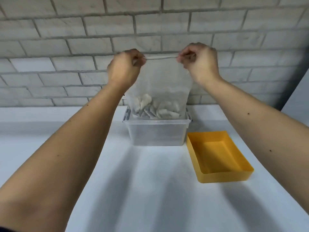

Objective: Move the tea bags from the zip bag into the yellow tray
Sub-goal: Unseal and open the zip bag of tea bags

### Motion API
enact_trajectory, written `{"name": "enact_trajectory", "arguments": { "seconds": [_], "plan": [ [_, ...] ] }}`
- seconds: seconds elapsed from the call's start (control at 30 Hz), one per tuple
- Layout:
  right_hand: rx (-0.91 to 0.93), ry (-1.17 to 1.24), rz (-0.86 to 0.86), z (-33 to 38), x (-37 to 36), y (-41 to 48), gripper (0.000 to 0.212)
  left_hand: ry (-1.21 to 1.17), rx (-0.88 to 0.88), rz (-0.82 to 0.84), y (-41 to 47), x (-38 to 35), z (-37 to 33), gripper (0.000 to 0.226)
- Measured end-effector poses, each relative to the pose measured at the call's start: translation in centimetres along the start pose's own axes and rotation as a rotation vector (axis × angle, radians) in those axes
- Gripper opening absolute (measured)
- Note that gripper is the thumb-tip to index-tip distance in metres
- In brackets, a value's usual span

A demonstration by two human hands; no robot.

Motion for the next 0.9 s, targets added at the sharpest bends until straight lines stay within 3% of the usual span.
{"name": "enact_trajectory", "arguments": {
  "seconds": [0.1,0.17,0.3,0.53,0.63,0.77,0.83,0.9],
  "plan": [
    [0.101,-0.018,-0.114,3.8,2.2,0.9,0.003,0.014,-0.116,-0.143,0.8,4.0,-2.1,0.028],
    [0.167,-0.044,-0.155,5.5,3.3,0.9,0.013,0.049,-0.18,-0.199,0.0,6.2,-3.1,0.03],
    [0.21,0.006,-0.166,6.0,3.9,-1.3,0.017,0.047,-0.232,-0.192,-4.1,7.9,-4.3,0.028],
    [0.073,-0.053,0.076,-1.3,-0.4,-10.3,0.01,0.084,0.139,0.164,-14.7,2.9,-3.0,0.009],
    [0.005,-0.005,0.123,-3.2,-1.2,-13.5,0.007,-0.126,0.243,0.308,-17.5,1.1,-2.4,0.005],
    [-0.033,0.128,0.135,-3.3,-0.8,-16.2,0.005,-0.507,0.437,0.629,-18.4,0.4,-2.8,0.012],
    [-0.013,0.185,0.159,-2.5,-0.6,-16.6,0.008,-0.577,0.433,0.667,-18.0,0.3,-3.3,0.013],
    [0.023,0.217,0.174,-1.3,-0.5,-16.5,0.009,-0.573,0.36,0.604,-17.2,0.5,-3.9,0.012]
  ]
}}
Point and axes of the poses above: each hand's wrist, its own y-axis towards the middle knuckle, its own x-axis out of the back of the hand, z = x × y, the point moved 2 cm from there along y, towards the middle knuckle, and after that the axes turned 7 degrees about -x, right-handed, at the moved point
